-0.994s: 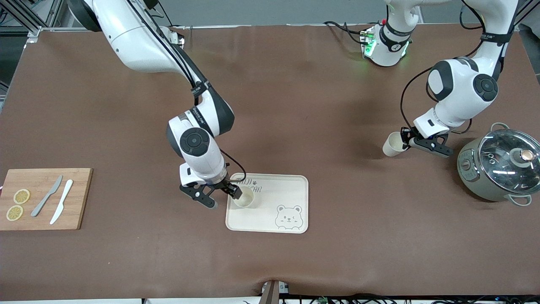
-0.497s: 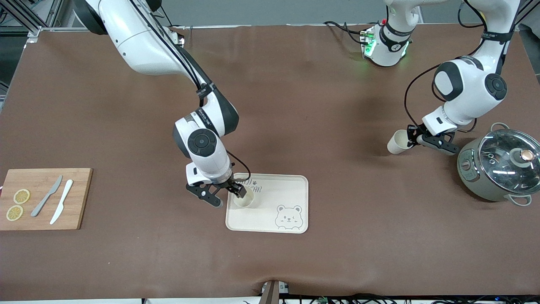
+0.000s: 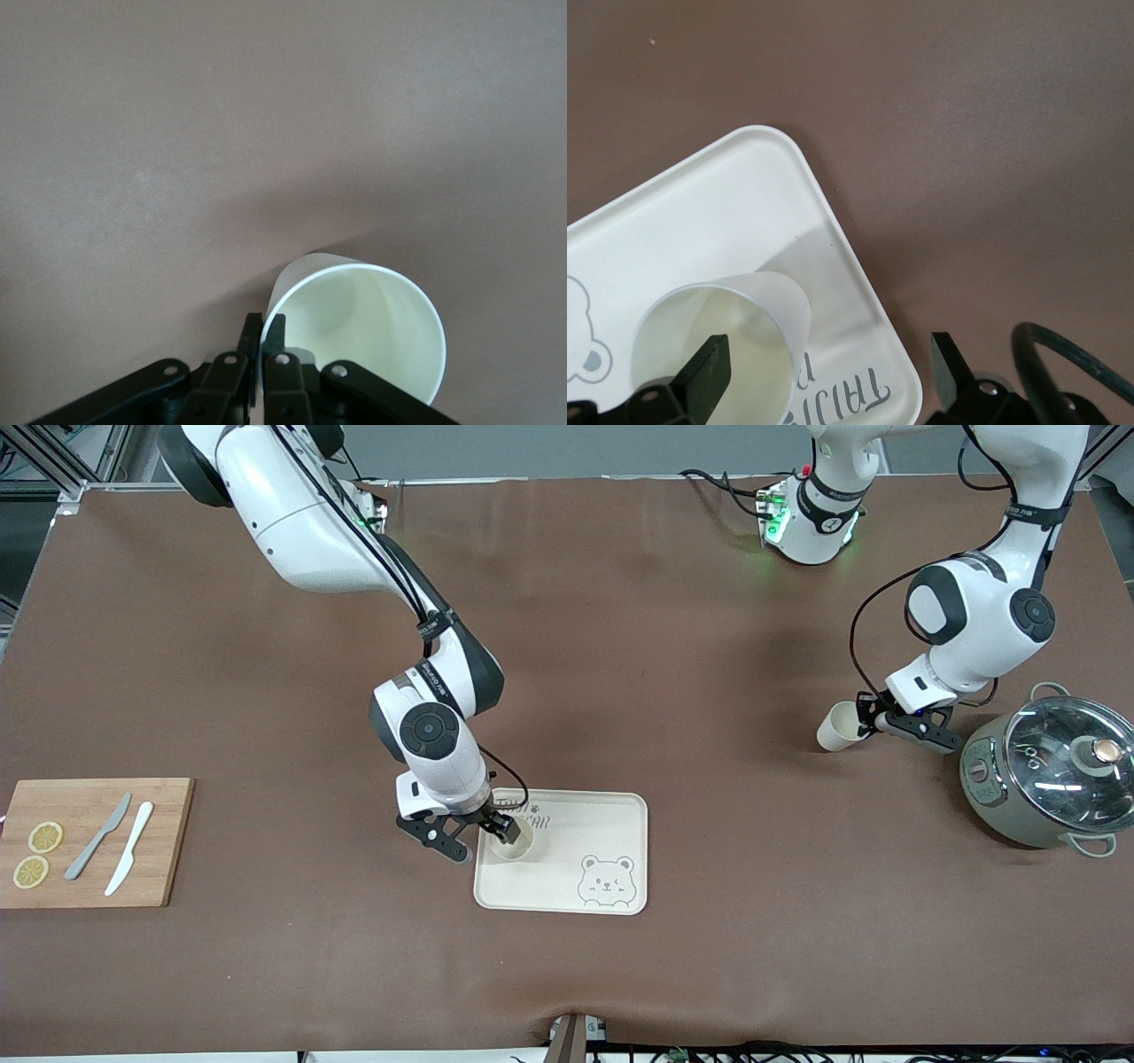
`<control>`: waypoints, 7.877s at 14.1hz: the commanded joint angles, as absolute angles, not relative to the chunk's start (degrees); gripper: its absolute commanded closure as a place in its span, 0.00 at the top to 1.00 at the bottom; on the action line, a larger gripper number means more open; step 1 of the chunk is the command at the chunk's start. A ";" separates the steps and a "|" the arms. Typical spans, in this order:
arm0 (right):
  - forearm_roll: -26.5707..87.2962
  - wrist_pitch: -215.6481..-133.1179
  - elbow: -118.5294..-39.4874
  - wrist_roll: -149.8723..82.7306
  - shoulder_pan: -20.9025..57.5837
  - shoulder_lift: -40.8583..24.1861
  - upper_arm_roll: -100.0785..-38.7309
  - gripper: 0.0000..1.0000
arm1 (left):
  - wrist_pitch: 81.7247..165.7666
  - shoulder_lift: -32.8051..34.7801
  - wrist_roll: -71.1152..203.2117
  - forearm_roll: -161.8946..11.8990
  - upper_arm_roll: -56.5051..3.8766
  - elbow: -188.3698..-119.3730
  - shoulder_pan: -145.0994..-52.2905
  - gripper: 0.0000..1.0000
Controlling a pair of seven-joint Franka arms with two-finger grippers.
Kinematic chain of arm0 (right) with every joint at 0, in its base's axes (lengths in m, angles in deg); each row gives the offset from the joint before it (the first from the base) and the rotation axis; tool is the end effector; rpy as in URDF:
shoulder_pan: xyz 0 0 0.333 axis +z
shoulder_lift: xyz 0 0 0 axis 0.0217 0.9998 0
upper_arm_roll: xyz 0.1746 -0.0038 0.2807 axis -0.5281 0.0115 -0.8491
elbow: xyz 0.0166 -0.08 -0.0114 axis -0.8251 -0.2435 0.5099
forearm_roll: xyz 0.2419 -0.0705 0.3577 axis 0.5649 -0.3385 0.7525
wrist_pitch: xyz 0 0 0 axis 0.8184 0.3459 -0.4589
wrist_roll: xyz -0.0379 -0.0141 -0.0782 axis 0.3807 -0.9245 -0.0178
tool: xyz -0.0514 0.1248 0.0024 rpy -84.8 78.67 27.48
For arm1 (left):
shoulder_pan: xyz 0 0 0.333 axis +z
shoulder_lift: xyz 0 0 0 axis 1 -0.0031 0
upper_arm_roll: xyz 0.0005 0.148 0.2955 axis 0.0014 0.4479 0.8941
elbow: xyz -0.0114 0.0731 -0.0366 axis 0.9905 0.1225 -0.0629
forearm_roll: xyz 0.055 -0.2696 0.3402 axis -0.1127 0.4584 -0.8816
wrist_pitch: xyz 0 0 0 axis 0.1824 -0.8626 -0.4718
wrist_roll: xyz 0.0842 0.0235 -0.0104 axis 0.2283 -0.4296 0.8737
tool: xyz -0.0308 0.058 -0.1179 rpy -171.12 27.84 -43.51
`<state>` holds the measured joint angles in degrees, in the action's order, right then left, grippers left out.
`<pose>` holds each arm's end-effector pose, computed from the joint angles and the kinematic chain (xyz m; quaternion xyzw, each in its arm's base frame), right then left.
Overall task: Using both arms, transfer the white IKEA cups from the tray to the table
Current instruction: 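Close the right gripper on the cup while the left gripper lowers its cup, then lift the cup with the right gripper while the left gripper releases its cup, then carry the cup toward the cutting board while the left gripper withdraws, then lower the cup onto the table beside the cutting board and open the right gripper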
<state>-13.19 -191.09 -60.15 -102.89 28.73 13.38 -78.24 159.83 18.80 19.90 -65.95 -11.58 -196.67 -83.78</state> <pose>0.6895 0.3969 0.2044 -0.9629 0.2618 -0.0594 0.0284 0.5054 0.0267 0.1869 0.9796 -0.1834 0.0508 0.0648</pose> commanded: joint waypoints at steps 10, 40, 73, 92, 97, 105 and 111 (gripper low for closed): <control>-15.10 -192.80 -57.68 -104.61 29.72 17.07 -78.11 1.00 | 162.06 17.56 16.62 -64.39 -12.12 -197.07 -82.35 0.00; -14.75 -191.74 -57.51 -105.84 29.98 15.32 -78.37 0.00 | 163.56 17.73 16.53 -64.39 -13.00 -196.89 -82.35 1.00; -10.44 -176.68 -85.96 -45.64 1.51 -20.81 -78.63 0.00 | 112.78 29.69 44.29 -74.22 -12.73 -158.77 -82.26 1.00; -10.53 -207.81 -100.57 -43.44 -1.22 -12.12 -78.37 0.00 | 97.90 24.50 63.20 -81.17 -18.10 -137.74 -84.98 1.00; -10.61 -213.09 -100.66 -43.44 -1.22 -8.52 -78.37 0.00 | 97.37 24.85 63.11 -81.88 -11.24 -137.66 -91.49 1.00; -10.61 -215.47 -100.66 -43.52 -1.22 -6.66 -78.37 0.00 | 97.02 24.94 63.20 -82.06 -10.28 -137.66 -92.98 1.00; -10.61 -216.26 -100.57 -43.61 -1.31 -6.05 -78.37 0.00 | 94.39 23.71 62.24 -88.02 -10.18 -137.83 -94.56 1.00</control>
<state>-11.50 -215.39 -100.48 -44.78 -0.26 -6.23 -77.63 95.98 24.79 62.55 -85.27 -11.05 -138.87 -92.66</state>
